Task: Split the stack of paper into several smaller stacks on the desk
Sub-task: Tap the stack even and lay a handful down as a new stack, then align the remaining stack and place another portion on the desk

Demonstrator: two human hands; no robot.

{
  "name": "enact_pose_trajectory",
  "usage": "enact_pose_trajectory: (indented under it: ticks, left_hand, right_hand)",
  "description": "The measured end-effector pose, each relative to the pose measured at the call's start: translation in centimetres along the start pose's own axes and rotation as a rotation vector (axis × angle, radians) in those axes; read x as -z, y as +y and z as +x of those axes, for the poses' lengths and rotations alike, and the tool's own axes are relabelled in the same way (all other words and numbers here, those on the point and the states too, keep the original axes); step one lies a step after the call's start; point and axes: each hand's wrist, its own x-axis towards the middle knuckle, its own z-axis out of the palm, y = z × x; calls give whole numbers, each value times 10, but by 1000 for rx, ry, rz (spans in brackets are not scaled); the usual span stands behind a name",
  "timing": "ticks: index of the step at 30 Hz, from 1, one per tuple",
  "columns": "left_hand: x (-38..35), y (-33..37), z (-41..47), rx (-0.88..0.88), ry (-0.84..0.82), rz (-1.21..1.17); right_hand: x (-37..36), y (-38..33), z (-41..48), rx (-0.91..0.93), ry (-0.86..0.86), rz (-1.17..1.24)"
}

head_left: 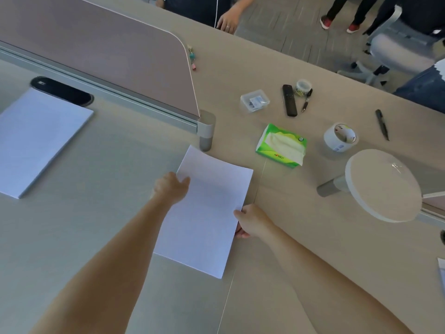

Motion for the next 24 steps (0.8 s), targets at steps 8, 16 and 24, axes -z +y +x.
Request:
enact_pose_trajectory:
  ticks: [8, 16, 24]
  left_hand:
    - [10, -9, -37, 12, 80, 41]
    - [-11, 13, -150, -92, 30, -99]
    - [-63, 71, -303, -150, 22, -112]
  right_hand:
    - [22, 7, -16, 49, 116, -53]
    - [54, 43, -102, 205, 161, 30]
    - [127, 166, -213, 364, 182, 194]
